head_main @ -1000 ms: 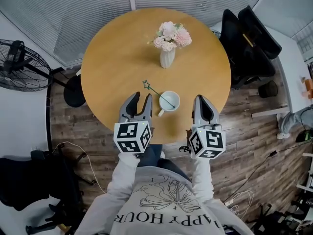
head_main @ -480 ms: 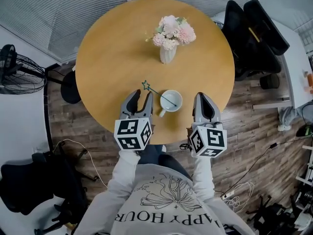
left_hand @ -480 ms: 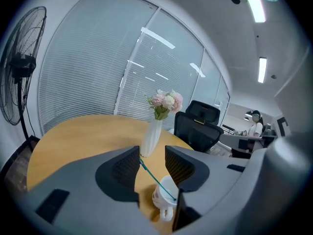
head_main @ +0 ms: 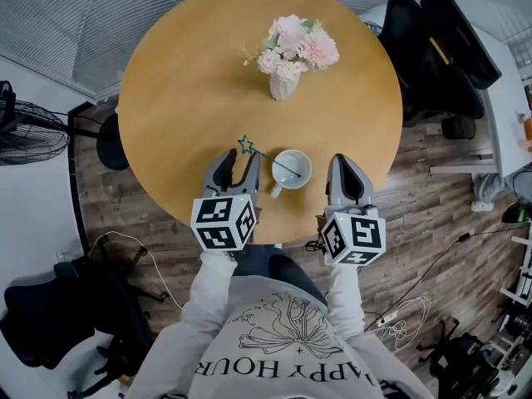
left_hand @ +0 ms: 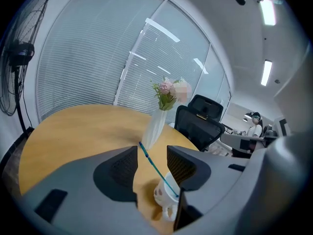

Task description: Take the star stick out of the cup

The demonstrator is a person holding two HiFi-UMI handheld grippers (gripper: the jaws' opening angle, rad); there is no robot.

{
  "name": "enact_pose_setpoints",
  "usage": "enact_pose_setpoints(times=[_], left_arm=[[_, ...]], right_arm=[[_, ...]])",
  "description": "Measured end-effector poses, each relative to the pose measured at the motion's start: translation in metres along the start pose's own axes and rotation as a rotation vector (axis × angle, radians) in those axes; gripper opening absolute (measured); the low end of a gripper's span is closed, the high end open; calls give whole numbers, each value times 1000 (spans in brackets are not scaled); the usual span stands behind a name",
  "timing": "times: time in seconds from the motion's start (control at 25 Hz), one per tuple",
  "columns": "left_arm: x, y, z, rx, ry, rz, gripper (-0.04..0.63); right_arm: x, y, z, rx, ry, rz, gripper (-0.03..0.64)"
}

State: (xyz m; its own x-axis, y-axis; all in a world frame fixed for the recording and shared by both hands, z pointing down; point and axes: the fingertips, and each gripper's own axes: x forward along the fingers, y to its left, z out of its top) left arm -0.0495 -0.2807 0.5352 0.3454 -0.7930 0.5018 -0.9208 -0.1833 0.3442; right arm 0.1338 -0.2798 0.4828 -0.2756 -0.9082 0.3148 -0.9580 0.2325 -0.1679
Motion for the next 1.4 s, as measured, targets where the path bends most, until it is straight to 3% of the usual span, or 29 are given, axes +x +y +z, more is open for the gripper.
enact_pose_setpoints(times=[1.2, 1.4], left_arm=[[47, 7, -37, -32, 141, -92, 173], [50, 2, -39, -28, 146, -111, 96]], right_arm=[[35, -3, -32, 36, 82, -27, 11], [35, -5, -36, 40, 91, -29, 11]])
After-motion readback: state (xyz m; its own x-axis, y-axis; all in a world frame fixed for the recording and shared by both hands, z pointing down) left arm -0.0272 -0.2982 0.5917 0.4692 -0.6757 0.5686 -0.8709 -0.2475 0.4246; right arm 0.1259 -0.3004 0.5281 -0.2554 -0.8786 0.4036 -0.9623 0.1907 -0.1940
